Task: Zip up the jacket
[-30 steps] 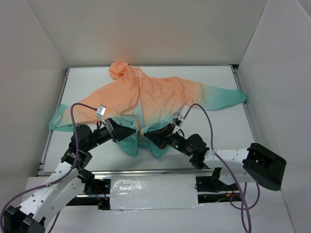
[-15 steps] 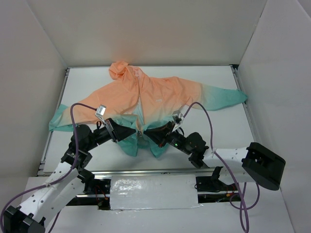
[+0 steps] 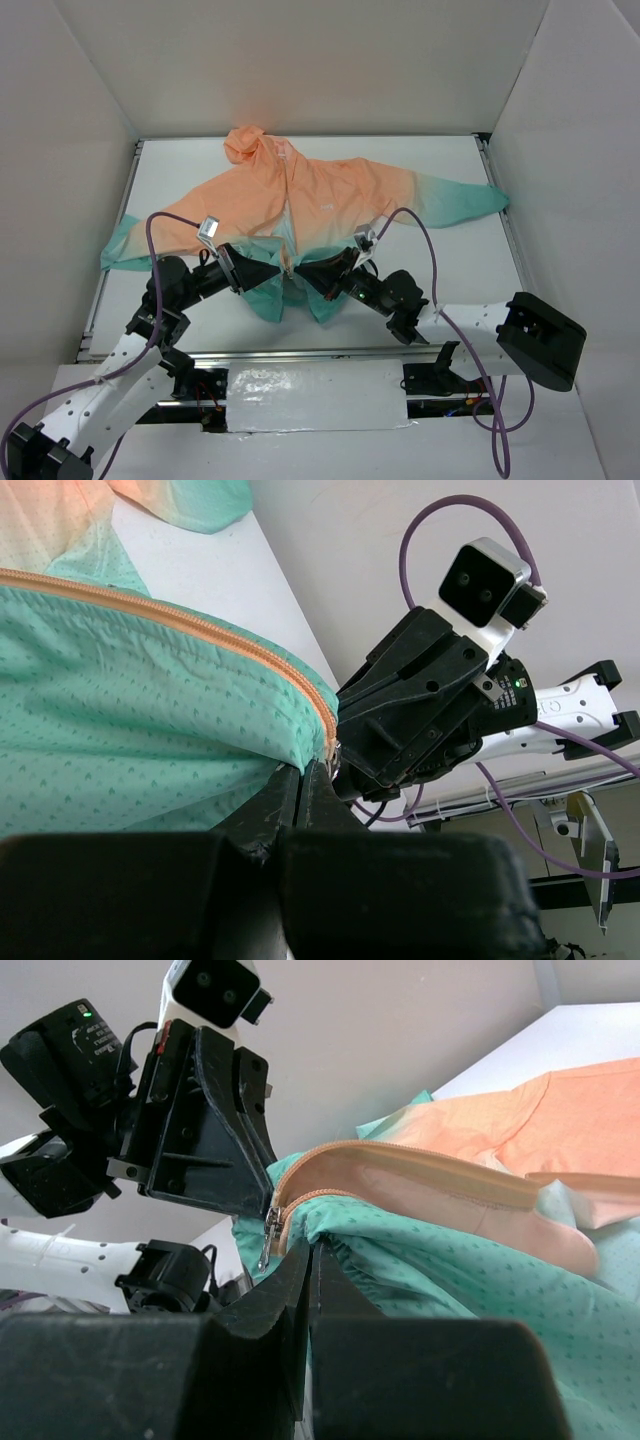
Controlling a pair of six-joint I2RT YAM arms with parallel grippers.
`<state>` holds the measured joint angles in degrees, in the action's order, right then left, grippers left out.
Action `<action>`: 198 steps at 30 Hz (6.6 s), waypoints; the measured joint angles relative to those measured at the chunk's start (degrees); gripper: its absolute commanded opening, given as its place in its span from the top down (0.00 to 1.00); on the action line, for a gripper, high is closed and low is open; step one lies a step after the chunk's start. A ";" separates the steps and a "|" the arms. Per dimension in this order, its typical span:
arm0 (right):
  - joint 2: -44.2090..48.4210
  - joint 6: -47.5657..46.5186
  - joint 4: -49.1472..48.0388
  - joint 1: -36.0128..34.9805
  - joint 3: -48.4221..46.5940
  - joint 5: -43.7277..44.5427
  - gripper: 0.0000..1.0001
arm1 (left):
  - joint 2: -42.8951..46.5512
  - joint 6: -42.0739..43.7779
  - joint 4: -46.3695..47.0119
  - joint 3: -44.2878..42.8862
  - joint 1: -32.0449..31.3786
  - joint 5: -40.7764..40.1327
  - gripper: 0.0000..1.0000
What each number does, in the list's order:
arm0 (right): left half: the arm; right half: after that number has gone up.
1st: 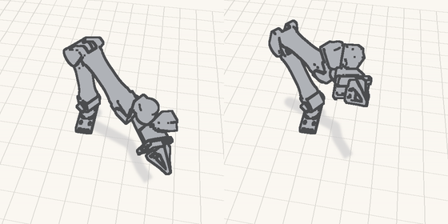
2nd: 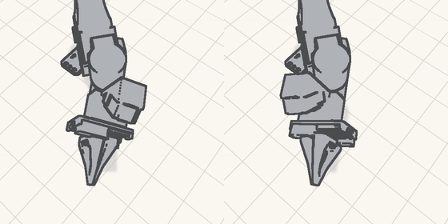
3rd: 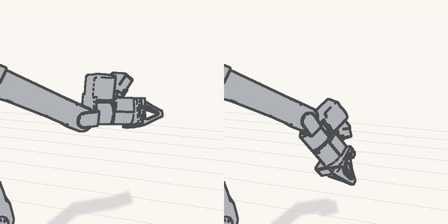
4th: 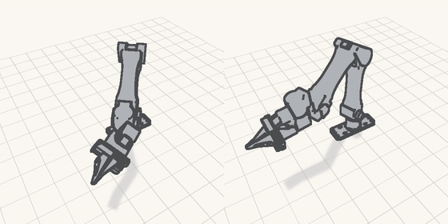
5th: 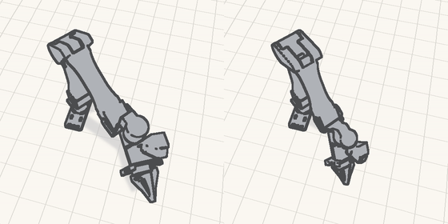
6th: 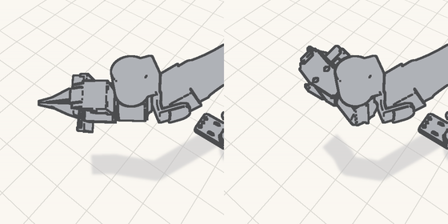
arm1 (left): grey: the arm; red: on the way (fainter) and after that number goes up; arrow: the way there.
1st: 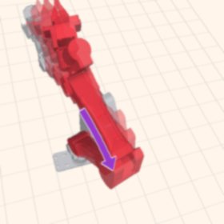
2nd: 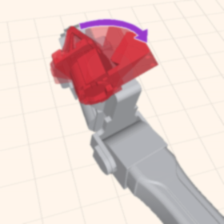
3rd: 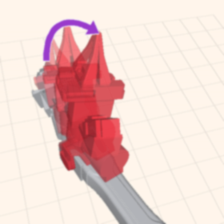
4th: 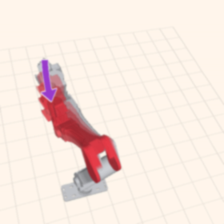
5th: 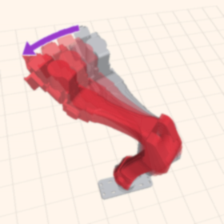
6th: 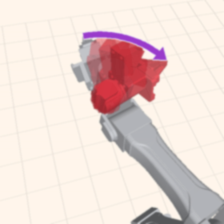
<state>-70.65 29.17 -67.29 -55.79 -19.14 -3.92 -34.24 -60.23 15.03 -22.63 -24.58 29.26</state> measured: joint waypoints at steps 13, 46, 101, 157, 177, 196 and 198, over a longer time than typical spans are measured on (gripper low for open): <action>-1.29 0.17 -0.15 0.20 -0.87 -0.44 1.00 | 0.87 0.07 -0.94 0.00 0.00 -0.81 1.00; -1.92 1.42 -3.23 0.33 0.81 -1.20 1.00 | 1.07 -1.46 -1.36 -1.11 0.00 -2.99 1.00; -2.93 0.15 4.50 0.33 -5.31 1.81 1.00 | 0.63 1.01 -2.19 0.17 0.00 -1.62 1.00; -5.70 18.08 43.58 -2.71 -3.04 9.16 0.63 | -34.12 9.09 15.67 15.17 -14.36 -6.10 1.00; 1.92 19.43 43.10 -11.82 -0.98 3.06 0.47 | -31.89 9.03 12.37 13.60 -14.38 -4.92 1.00; -3.89 28.89 40.30 -13.09 1.68 5.03 0.47 | -25.97 8.90 10.36 12.81 -14.62 -3.85 1.00; -4.20 29.83 39.80 -13.07 1.68 5.35 0.48 | -26.27 8.87 10.56 12.81 -14.62 -3.69 1.00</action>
<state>-74.85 59.00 -27.49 -68.86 -17.45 1.43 -60.51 -51.35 25.58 -9.82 -39.20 25.56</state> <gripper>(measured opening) 0.531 0.037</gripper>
